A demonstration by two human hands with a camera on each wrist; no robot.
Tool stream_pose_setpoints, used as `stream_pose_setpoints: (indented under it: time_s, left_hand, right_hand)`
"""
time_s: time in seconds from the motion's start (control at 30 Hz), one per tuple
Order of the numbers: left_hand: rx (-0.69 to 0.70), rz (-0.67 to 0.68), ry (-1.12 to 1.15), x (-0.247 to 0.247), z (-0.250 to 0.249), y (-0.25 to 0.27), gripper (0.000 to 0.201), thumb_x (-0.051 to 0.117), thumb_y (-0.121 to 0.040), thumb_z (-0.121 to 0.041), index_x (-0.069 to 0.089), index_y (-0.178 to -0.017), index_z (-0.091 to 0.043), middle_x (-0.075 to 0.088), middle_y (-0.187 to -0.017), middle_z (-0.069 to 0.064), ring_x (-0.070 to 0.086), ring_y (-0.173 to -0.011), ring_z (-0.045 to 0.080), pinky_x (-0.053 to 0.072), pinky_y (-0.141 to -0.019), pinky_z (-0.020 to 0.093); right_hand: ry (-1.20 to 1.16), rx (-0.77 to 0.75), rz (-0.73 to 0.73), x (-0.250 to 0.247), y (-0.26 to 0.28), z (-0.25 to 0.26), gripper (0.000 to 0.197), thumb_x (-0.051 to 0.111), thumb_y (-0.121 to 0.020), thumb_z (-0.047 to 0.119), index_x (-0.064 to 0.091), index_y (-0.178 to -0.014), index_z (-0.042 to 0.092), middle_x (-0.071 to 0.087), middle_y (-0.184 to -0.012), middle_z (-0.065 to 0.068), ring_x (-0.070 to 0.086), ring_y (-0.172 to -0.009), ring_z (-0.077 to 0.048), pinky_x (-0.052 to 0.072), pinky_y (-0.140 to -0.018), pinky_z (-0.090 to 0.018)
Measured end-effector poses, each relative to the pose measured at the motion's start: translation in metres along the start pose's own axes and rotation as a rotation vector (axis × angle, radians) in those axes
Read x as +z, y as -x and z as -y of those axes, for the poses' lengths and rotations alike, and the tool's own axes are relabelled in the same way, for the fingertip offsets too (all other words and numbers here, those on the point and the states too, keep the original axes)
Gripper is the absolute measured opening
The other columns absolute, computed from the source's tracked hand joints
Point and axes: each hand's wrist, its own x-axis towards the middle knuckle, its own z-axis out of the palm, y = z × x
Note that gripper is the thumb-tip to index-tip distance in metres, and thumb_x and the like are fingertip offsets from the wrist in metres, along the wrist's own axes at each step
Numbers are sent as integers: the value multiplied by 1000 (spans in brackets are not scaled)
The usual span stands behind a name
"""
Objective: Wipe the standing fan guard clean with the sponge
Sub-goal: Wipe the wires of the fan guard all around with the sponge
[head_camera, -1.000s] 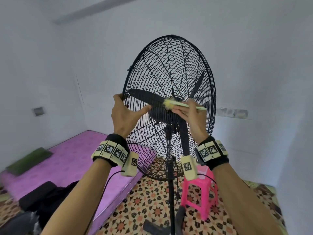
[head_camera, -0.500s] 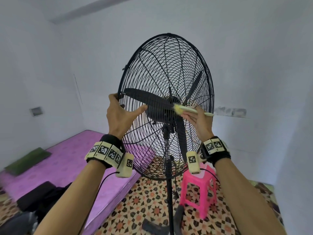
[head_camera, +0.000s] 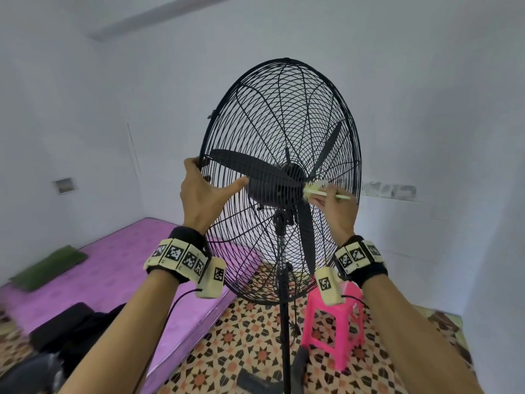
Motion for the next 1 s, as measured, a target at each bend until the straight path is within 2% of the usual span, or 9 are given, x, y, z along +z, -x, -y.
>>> stream_pose_setpoints:
  time_s: [0.1, 0.27, 0.43, 0.5, 0.6, 0.67, 0.8, 0.9, 1.0]
  left_hand:
    - [-5, -1, -2, 1, 0, 0, 94, 92, -66, -60, 42, -133, -16, 60, -121, -5, 58, -114, 18, 48, -98, 34]
    - [4, 4, -1, 1, 2, 1, 96, 91, -66, -63, 42, -135, -16, 59, -123, -5, 58, -115, 19, 49, -98, 35]
    - [1, 2, -3, 1, 3, -2, 96, 91, -66, -62, 42, -134, -15, 59, -120, -6, 56, -112, 16, 46, -95, 31]
    - [3, 3, -7, 0, 3, -1, 96, 90, -65, -64, 43, -133, -15, 59, -120, -5, 57, -112, 17, 48, -96, 33]
    - [7, 1, -2, 1, 2, 1, 95, 90, -64, -66, 42, -131, -18, 61, -121, -6, 60, -114, 20, 53, -101, 43]
    - [4, 4, 2, 2, 1, 1, 94, 90, -65, -66, 43, -131, -19, 61, -121, -7, 60, -114, 20, 53, -102, 45]
    - [-6, 2, 6, 0, 1, 0, 95, 90, -65, -65, 43, -132, -17, 61, -120, -6, 60, -112, 20, 54, -100, 45]
    - [-13, 1, 8, -1, 1, 1, 95, 91, -65, -64, 42, -132, -18, 59, -119, -7, 61, -111, 20, 54, -100, 47]
    - [-12, 8, 5, 0, -1, 3, 95, 90, -64, -66, 42, -131, -19, 60, -121, -6, 61, -113, 22, 54, -100, 49]
  right_hand:
    - [-154, 50, 203, 2, 4, 7, 25, 55, -104, 19, 65, -110, -4, 74, -108, -20, 76, -95, -30, 63, -79, -33]
    - [-56, 82, -139, -7, -7, 3, 22, 54, -105, 16, 69, -93, 5, 74, -105, -25, 77, -82, -21, 64, -74, -33]
    - [-203, 34, 240, 4, 4, 14, 29, 51, -106, 20, 66, -112, -5, 73, -111, -21, 75, -98, -32, 62, -84, -39]
    - [-246, 49, 122, 2, -2, 14, 26, 51, -106, 20, 67, -105, 0, 74, -108, -22, 76, -95, -31, 63, -83, -37]
    - [-48, 7, -86, 0, -9, 5, 25, 51, -107, 19, 69, -94, 8, 74, -106, -22, 77, -86, -23, 63, -80, -36]
    - [25, -32, -8, 4, -7, 3, 26, 50, -107, 18, 70, -97, 4, 74, -107, -21, 77, -87, -24, 63, -79, -36]
    - [-164, 38, 227, 0, -2, 15, 33, 50, -107, 23, 65, -115, -5, 74, -108, -22, 75, -96, -34, 62, -85, -39]
    - [-203, 55, 30, -8, -12, 9, 32, 51, -107, 22, 65, -111, -6, 74, -107, -25, 76, -94, -33, 62, -85, -43]
    - [-30, 35, -109, 2, -9, 3, 25, 51, -106, 20, 69, -95, 8, 76, -98, -19, 77, -84, -26, 63, -82, -46]
